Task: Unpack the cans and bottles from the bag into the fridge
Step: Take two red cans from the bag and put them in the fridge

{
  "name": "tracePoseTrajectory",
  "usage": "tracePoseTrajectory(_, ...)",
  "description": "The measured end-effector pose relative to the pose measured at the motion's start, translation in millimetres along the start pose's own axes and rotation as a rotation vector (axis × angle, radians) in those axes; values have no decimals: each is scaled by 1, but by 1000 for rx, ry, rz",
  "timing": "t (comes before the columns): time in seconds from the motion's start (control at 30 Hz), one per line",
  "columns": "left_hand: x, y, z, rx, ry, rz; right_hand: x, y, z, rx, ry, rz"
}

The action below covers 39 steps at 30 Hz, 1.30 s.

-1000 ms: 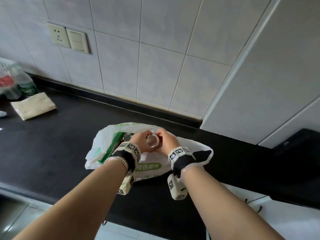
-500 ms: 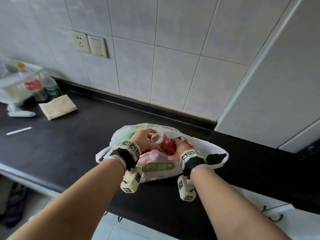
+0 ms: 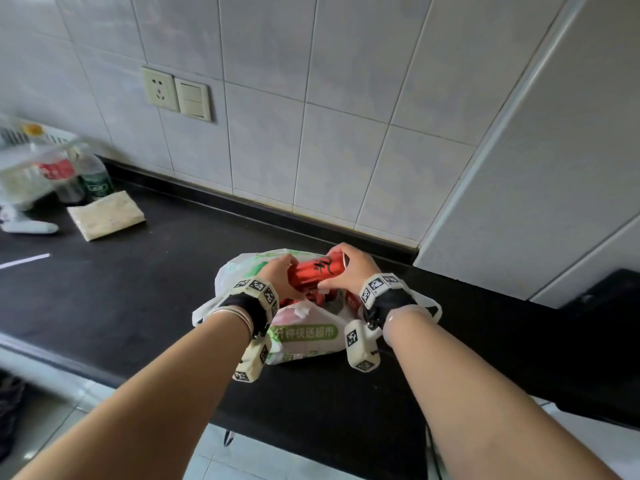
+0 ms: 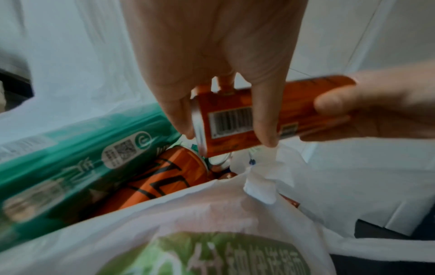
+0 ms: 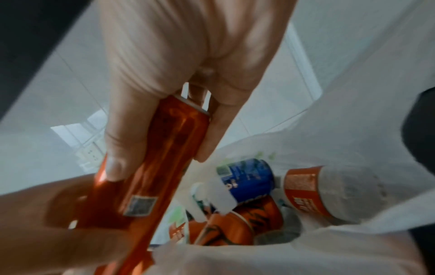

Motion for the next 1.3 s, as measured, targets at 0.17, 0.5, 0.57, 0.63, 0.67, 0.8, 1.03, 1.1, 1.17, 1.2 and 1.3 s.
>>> tracePoseTrajectory(0.17,-13,13,10,-31,5,-100,10,-6,17,-62,-139,-26)
tracePoseTrajectory(0.5,-11,43,56,-145,183,-146,43,-8,-21,303,134,-55)
tracePoseTrajectory(0.57,-5,43,61,-170,212,-138,62,-9,-24,317,225,68)
tracePoseTrajectory(0.63,-2,43,63,-181,237,-134,79,-14,-23,303,248,130)
tracePoseTrajectory(0.67,0,41,64,-187,247,-134,82,-16,-20,292,242,116)
tracePoseTrajectory(0.8,2,38,68,-225,250,-141,104,-21,-16,324,208,268)
tracePoseTrajectory(1.03,5,37,67,-231,312,-148,102,-28,-26,401,50,275)
tracePoseTrajectory(1.1,3,37,63,-220,313,-152,90,-24,-26,423,20,209)
tracePoseTrajectory(1.17,1,38,58,-202,317,-154,82,-21,-30,465,-59,145)
tracePoseTrajectory(1.2,1,38,55,-189,317,-153,79,-17,-29,475,-86,117)
tracePoseTrajectory(1.3,3,37,51,-161,309,-152,64,-6,-30,501,-166,27)
Point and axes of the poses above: each hand's wrist, its own y-axis away from the middle knuckle, its own x-axis out of the palm, z = x × y, the point moved 7 cm from there along -y, towards the middle knuckle, and after that the axes turned 9 degrees about z, right-handed, at the moved point
